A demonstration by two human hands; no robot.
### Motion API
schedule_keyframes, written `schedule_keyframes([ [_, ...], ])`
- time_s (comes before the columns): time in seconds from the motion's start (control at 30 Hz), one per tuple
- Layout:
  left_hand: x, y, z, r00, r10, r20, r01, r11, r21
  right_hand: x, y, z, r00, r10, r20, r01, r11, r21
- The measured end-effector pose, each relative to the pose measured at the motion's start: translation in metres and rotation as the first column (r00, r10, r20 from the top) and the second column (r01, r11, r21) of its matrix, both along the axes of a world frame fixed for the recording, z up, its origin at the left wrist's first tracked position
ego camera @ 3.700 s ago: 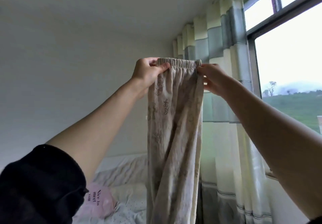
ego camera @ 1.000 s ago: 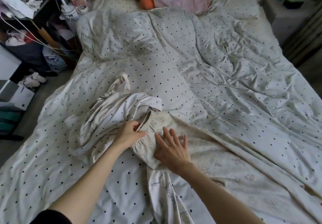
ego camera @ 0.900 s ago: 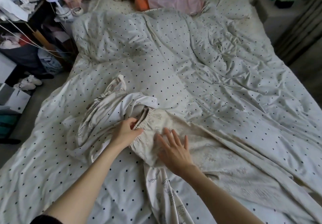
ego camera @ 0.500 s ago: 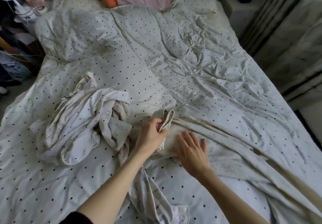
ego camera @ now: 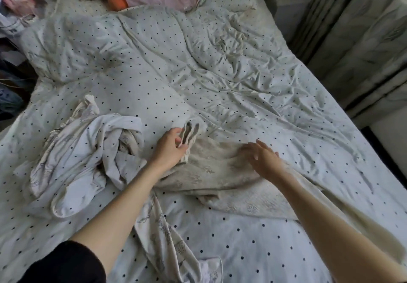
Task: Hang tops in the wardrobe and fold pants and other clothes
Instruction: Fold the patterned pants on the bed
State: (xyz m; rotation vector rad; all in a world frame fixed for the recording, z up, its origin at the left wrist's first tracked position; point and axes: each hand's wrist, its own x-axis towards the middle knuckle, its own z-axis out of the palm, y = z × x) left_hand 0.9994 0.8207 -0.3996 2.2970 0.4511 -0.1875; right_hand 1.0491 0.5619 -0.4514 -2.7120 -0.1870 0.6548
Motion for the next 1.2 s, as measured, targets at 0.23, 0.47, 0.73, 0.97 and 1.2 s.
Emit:
schedule_keyframes([
  [0.23, -0.072, -0.075, -0.039, 0.980, -0.197, 0.015, 0.192, 0.969, 0.157, -0.089, -0.102, -0.020, 0.982, -0.147, 0.122, 0.167, 0.970, -0.177],
  [0.47, -0.111, -0.179, -0.060, 0.896, -0.413, -0.166, 0.443, 0.793, 0.419, -0.125, -0.217, -0.026, 0.954, -0.266, 0.141, 0.295, 0.922, -0.252],
  [0.73, -0.129, -0.304, -0.078, 0.940, -0.296, -0.170, 0.341, 0.807, 0.482, -0.125, -0.312, -0.050, 0.922, -0.375, 0.098, 0.382, 0.921, -0.071],
  [0.97, -0.161, -0.428, -0.097, 0.999, 0.021, -0.038, -0.018, 0.997, 0.071, -0.138, -0.362, -0.058, 0.990, -0.131, -0.041, 0.135, 0.983, 0.122],
  [1.2, -0.164, -0.464, -0.090, 0.820, 0.545, -0.175, -0.571, 0.757, -0.317, -0.092, -0.427, 0.001, 0.686, -0.055, -0.725, 0.490, 0.771, 0.406],
])
